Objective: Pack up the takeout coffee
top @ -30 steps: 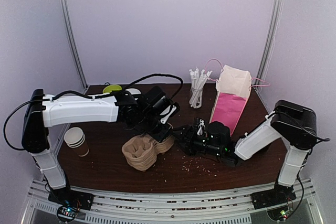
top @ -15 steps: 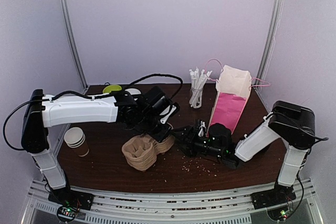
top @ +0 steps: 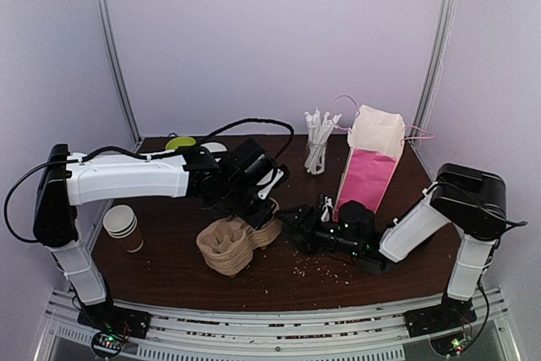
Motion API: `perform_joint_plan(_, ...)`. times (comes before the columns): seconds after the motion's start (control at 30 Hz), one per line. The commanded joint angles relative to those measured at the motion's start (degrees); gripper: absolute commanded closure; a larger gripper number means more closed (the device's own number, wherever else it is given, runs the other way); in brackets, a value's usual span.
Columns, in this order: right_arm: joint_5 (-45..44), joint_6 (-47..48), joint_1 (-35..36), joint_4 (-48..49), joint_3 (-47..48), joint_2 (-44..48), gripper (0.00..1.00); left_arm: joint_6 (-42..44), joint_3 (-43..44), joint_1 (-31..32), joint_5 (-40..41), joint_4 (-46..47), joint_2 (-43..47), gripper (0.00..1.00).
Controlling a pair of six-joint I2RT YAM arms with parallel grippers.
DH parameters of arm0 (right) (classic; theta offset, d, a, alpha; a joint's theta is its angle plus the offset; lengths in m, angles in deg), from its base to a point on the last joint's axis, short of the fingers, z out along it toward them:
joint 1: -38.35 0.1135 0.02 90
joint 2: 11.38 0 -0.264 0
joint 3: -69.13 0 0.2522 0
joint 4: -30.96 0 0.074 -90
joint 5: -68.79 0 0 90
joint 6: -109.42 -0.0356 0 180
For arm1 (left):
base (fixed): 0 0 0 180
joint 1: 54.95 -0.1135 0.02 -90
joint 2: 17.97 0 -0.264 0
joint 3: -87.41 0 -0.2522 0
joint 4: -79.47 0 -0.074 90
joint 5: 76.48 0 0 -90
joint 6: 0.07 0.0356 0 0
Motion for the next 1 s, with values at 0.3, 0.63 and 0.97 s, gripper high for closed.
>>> perform_joint_plan(0.3, 0.82, -0.76, -0.22, 0.12, 2.34, -2.27, 0.27, -1.01, -0.63, 0.00, -2.80, 2.56, 1.82, 1.00)
perform_joint_plan(0.63, 1.22, -1.41, -0.17, -1.83, 2.50, -3.91, 0.34, -0.92, -0.63, -0.01, -3.30, 2.89, 2.43, 1.00)
perform_joint_plan(0.97, 1.77, -1.50, -0.13, -5.15, 3.20, -5.28, 0.37, -0.92, -0.21, 0.00, -4.79, 3.46, 3.09, 1.00)
